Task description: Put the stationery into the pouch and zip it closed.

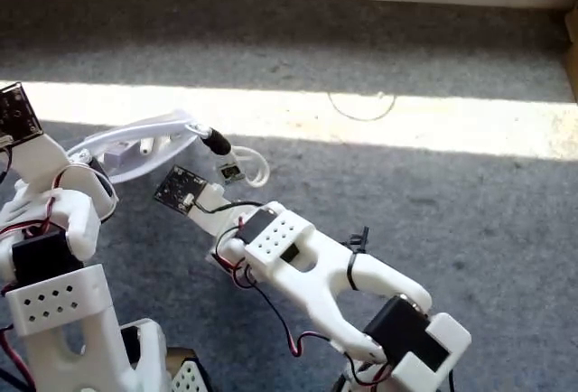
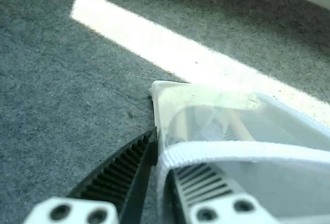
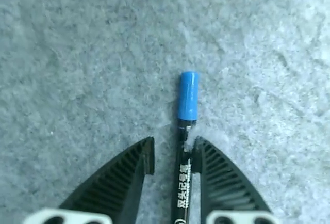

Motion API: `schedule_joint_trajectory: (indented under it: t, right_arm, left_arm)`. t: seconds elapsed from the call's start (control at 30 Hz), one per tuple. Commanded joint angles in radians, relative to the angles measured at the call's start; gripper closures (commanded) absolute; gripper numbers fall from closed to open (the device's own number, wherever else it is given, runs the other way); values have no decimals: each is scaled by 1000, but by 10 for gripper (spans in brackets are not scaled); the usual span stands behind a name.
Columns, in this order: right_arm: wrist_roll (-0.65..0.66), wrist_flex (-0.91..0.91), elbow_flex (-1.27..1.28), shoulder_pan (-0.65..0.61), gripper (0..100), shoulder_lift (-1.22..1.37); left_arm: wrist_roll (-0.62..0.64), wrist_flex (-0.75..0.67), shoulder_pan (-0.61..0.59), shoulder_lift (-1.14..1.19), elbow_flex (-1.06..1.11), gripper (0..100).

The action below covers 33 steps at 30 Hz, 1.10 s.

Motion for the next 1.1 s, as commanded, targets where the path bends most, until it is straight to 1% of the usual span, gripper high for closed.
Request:
schedule_joint_trajectory:
  t: [0.0,0.17,0.4,0.47,0.57,0.63,0.9,0.97,1.07]
  right_arm:
    - [-9,7,-85,15,876,15]
    - [-6,18,-120,15,878,90]
    - [-3,225,-294,16,878,202]
    - [26,280,-337,16,878,239]
    - [104,357,-387,15,878,294]
    - [123,384,-415,15,879,326]
    - [124,435,-472,12,881,397]
    - [126,435,-472,10,909,400]
    - [126,433,-472,10,991,400]
  left_arm:
    - [8,-14,-19,-16,-7,992]
    - [8,-14,-19,-16,-7,992]
    - [8,-14,-19,-16,-7,992]
    - [8,-14,-19,-16,-7,992]
    - [8,-14,-19,-16,-7,992]
    - [8,-14,-19,-16,-7,992]
    - [8,-14,-19,-16,-7,992]
    - [8,-14,-19,-16,-7,992]
    - [8,-14,-19,-16,-7,992]
